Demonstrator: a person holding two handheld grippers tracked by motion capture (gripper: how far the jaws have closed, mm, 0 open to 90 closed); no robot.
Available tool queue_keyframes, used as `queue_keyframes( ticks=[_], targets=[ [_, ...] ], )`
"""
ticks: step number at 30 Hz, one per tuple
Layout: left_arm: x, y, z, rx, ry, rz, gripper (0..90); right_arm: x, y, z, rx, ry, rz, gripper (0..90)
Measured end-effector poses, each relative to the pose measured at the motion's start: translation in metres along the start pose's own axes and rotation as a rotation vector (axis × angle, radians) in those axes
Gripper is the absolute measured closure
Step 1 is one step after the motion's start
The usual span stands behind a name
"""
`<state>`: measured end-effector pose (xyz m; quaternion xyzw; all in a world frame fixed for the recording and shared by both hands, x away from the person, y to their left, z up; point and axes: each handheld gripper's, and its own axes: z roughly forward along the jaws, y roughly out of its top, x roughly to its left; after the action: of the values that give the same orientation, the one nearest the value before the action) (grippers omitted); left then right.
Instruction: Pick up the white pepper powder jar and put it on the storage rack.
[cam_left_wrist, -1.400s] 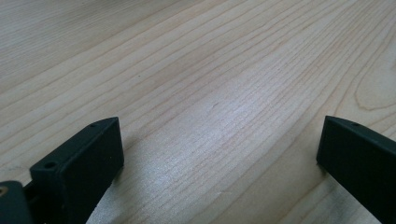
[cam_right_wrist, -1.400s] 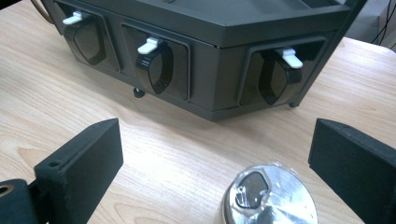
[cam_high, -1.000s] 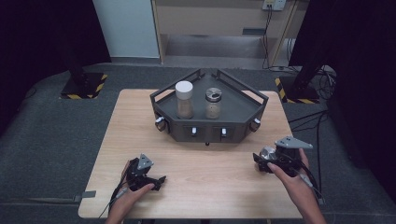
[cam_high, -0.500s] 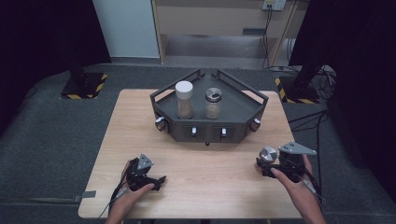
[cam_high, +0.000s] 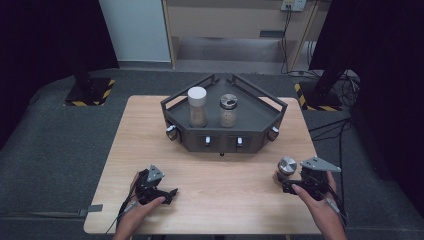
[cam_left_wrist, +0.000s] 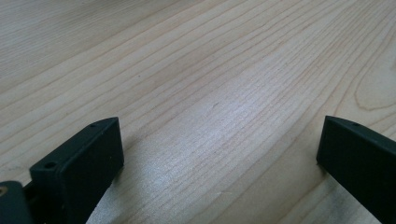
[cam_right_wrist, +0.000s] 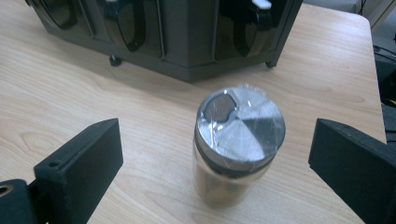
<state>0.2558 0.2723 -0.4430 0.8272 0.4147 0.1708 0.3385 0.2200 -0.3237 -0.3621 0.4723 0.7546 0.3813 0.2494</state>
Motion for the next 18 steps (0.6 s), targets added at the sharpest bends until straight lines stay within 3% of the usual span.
queue_keyframes(
  ticks=[18],
  targets=[
    [0.000, 0.000, 0.000, 0.000, 0.000, 0.000, 0.0, -0.006, -0.020, 0.016, 0.051, -0.007, 0.040, 3.1]
  ],
)
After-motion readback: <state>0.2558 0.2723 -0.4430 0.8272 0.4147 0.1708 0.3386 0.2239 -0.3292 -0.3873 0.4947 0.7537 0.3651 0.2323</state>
